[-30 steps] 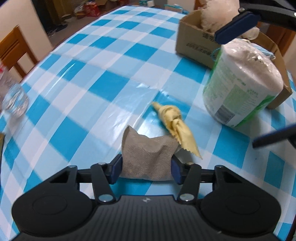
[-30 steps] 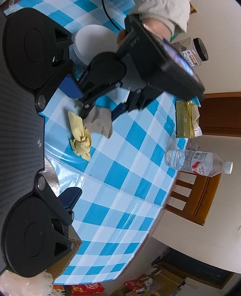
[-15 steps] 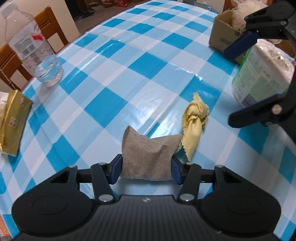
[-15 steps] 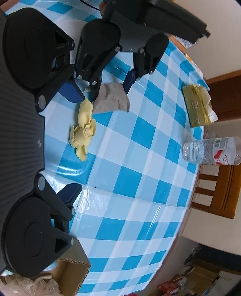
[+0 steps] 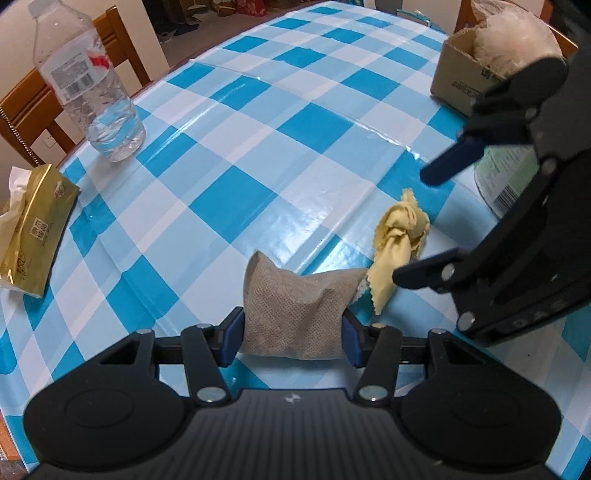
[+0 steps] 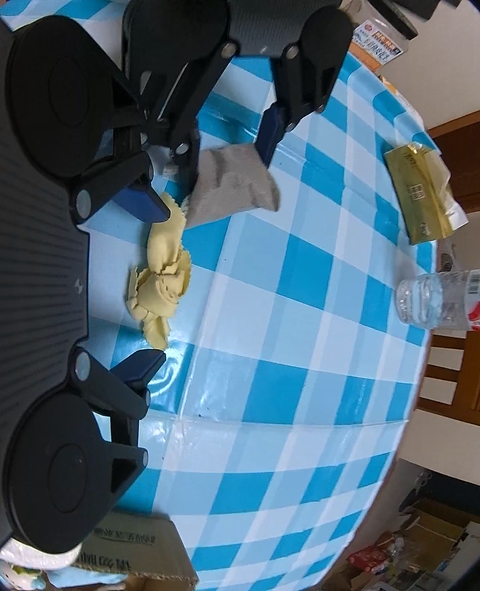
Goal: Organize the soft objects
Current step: 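Close the left gripper on the grey pouch while the right gripper grasps the yellow cloth, then carry the grey pouch and yellow cloth over the cardboard box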
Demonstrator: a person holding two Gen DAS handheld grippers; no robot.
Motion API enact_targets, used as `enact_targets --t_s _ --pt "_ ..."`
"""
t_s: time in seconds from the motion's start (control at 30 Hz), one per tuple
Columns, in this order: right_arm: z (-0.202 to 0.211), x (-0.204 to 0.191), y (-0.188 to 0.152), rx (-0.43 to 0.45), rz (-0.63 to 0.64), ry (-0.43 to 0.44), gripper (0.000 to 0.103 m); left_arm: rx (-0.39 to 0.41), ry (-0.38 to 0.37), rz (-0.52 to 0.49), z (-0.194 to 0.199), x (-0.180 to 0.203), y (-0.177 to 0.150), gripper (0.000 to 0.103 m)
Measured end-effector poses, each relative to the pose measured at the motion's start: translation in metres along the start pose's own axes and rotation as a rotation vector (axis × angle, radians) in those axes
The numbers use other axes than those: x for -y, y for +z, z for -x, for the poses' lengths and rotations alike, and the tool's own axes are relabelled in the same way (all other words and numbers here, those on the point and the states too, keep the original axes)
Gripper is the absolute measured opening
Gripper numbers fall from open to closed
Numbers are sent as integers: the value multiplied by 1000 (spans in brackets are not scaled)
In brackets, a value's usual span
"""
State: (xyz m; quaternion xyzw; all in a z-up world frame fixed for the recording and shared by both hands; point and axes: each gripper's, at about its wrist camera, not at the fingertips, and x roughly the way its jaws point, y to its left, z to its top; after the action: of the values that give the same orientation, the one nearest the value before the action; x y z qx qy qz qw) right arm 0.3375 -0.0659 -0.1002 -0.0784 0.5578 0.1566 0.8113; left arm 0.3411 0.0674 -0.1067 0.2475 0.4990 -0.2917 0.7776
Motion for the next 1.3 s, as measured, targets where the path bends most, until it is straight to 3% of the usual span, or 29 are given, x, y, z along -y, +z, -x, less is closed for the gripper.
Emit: enact_targets --t_s 0.33,0.6,0.7,0.77,0.9,1.3 --pt "-21 -6 2 -22 5 -3 76 -5 15 32 -1 -15 -1 53" --pt "-26 -9 5 9 38 -9 74 -8 17 42 -4 -21 -1 53" --pt "-26 -9 7 23 48 -18 64 -8 14 50 -5 -24 0 53" --pt "-24 -8 7 29 48 -18 51 -9 10 53 -6 -24 -1 53" --pt "-23 -6 7 34 43 -26 34 -10 9 56 -6 -24 0 53" --pt "15 -2 0 79 49 25 32 6 8 66 10 -18 2 53"
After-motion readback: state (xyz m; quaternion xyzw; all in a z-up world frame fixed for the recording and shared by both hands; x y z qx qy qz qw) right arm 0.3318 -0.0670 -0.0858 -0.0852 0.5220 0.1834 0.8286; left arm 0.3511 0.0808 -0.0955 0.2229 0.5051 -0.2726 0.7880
